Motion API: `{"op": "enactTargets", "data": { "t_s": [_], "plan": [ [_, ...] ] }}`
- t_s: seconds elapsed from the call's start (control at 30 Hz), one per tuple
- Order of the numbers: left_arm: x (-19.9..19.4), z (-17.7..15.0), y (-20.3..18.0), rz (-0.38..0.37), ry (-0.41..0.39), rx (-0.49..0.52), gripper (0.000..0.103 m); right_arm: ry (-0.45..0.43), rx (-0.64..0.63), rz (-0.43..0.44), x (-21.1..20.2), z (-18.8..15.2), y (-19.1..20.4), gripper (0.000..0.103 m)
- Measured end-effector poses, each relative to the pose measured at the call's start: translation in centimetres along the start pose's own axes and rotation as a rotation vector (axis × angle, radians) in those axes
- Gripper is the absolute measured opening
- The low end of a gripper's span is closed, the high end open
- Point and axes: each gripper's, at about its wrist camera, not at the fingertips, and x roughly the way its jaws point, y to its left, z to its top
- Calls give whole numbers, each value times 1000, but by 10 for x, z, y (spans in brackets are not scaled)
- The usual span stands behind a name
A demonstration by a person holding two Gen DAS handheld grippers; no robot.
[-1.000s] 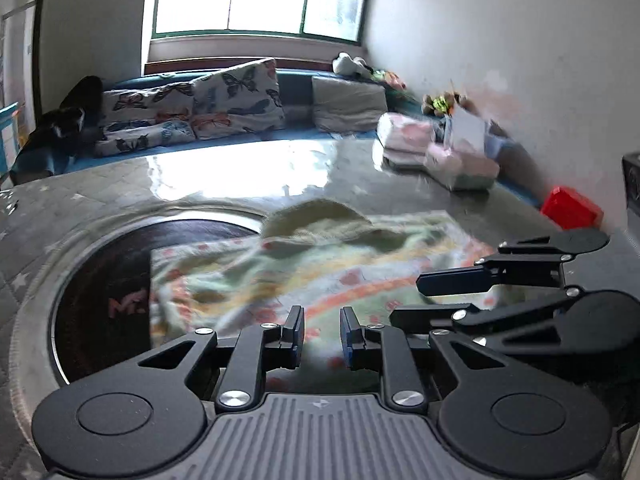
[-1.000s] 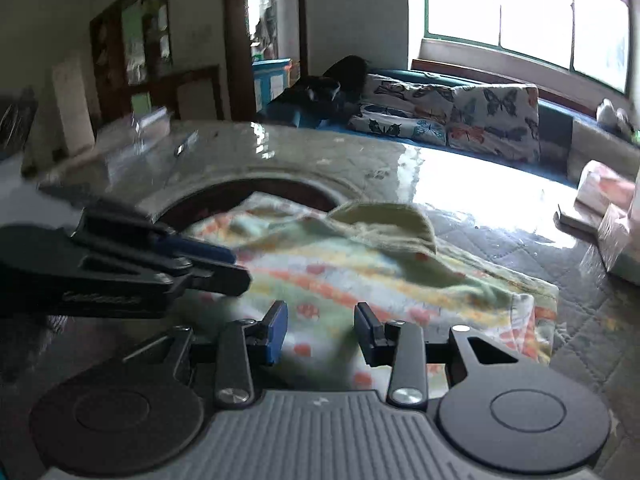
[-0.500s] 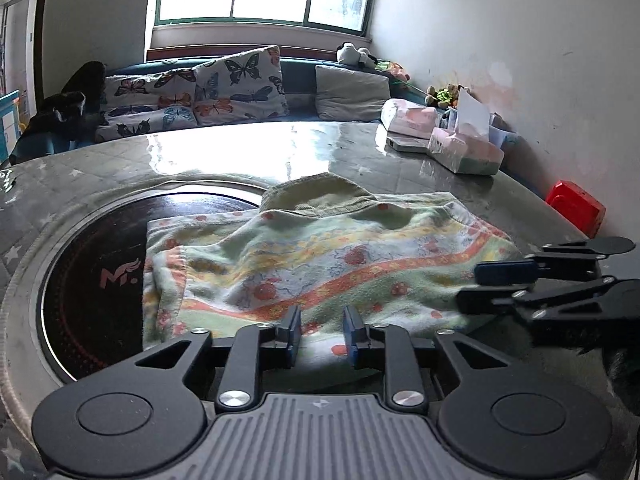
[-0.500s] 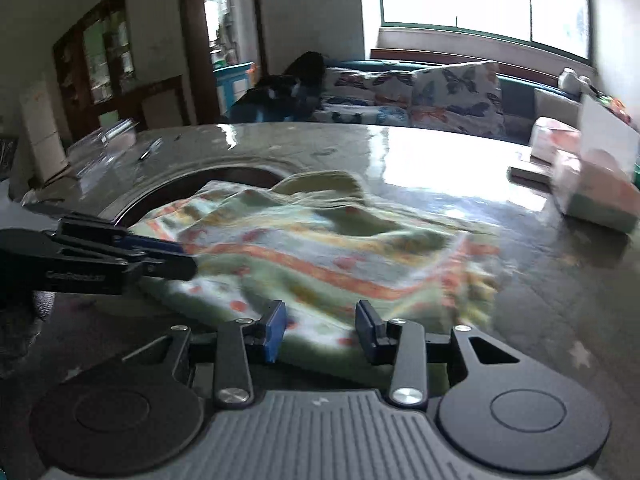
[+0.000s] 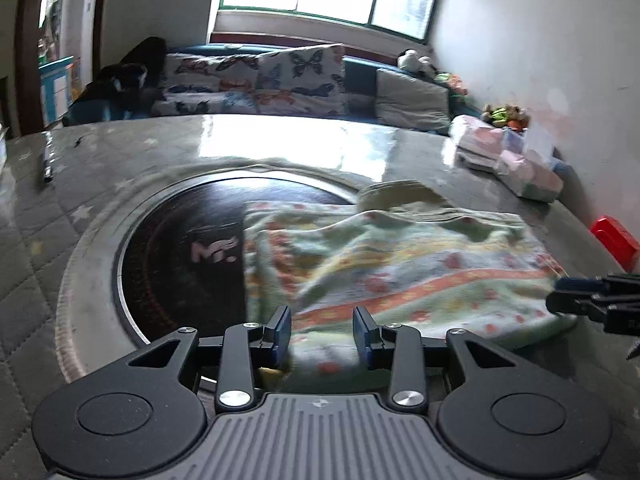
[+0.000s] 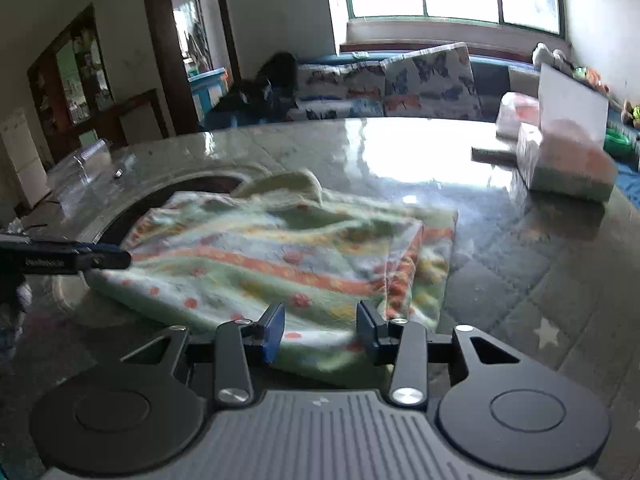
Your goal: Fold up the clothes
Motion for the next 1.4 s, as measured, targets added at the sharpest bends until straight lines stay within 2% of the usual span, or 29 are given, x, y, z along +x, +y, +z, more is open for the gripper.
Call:
{"op": "enactTargets", "data": {
  "t_s": [0.2,0.4,0.57,0.8,0.87,1.0,1.13,1.27,1.4],
  "plan": [
    [1,14,3,39,-7,-7,37,-32,-19,-1,-1,15,2,46],
    [22,34,-9,17,-10,12,35,-34,-9,-14,27,36,-3,47],
    [51,40,-17,11,40,28,35,-8,26,-62,47,36,-17,48],
    [60,46,-11,31,47,0,36,-41,31,-70,37,37,-18,50],
    [60,46,-12,41,48,2,36,-61,19,-66,34,39,-14,55],
    [60,47,-13,59,56,4,37,-48,-1,-38,40,42,-5,57],
    [51,48,-15,69,49,15,51,-29,-36,-21,45,43,7,60],
    [44,47,-15,76,50,16,61,-26,-66,-2,41,40,21,71],
    [39,45,-15,93,58,18,68,-23,-93,14,35,38,32,71]
  ]
}}
